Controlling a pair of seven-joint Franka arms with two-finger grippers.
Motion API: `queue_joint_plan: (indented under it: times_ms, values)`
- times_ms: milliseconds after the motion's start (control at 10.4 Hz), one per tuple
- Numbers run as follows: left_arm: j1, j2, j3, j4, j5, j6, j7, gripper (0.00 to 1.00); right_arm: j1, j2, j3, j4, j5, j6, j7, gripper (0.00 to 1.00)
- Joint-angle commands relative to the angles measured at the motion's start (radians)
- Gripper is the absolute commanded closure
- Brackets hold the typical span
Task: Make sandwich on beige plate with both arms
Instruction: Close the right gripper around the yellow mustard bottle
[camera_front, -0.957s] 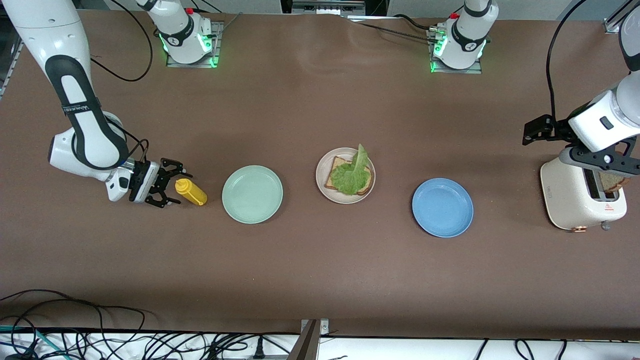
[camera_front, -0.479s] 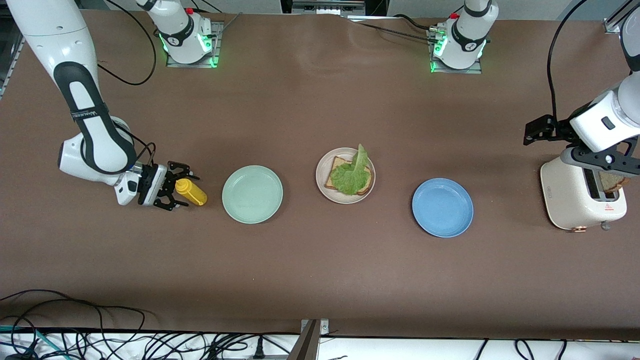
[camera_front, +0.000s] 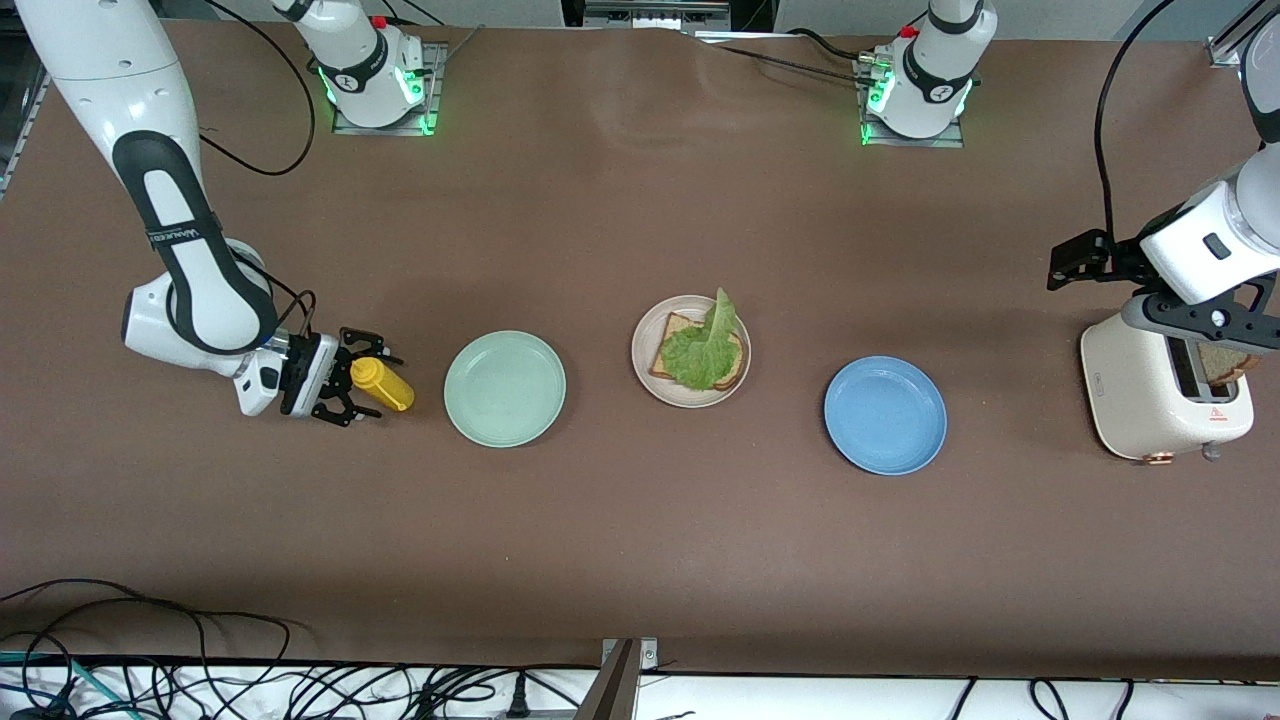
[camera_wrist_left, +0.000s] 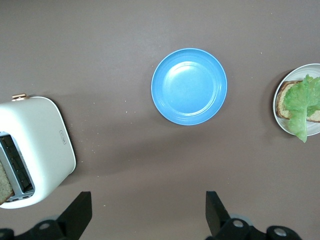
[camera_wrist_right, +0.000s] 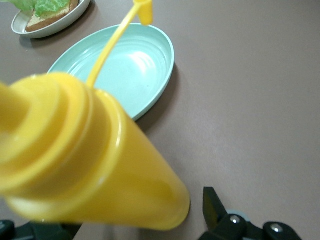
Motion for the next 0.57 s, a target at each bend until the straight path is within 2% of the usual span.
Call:
queue_joint_plan:
  times_ms: [0,191,287,479]
  values:
    - [-0.001,-0.012,-0.001,-0.003,0.021,-0.009,-0.008,0.0,0.004,0.02,0.007,0.021,0.026,0.001,-0.017,0.15]
    - [0.0,-0.01,-0.001,-0.003,0.021,-0.009,-0.008,0.0,0.007,0.02,0.007,0.021,0.023,0.001,-0.005,0.72]
    - [0.0,-0.012,-0.001,-0.003,0.021,-0.009,-0.008,0.0,0.008,0.019,0.007,0.028,0.018,0.0,0.0,0.93]
    - [0.0,-0.012,-0.001,-0.003,0.021,-0.009,-0.008,0.0,0.019,0.017,0.009,0.054,0.007,-0.002,0.006,0.97]
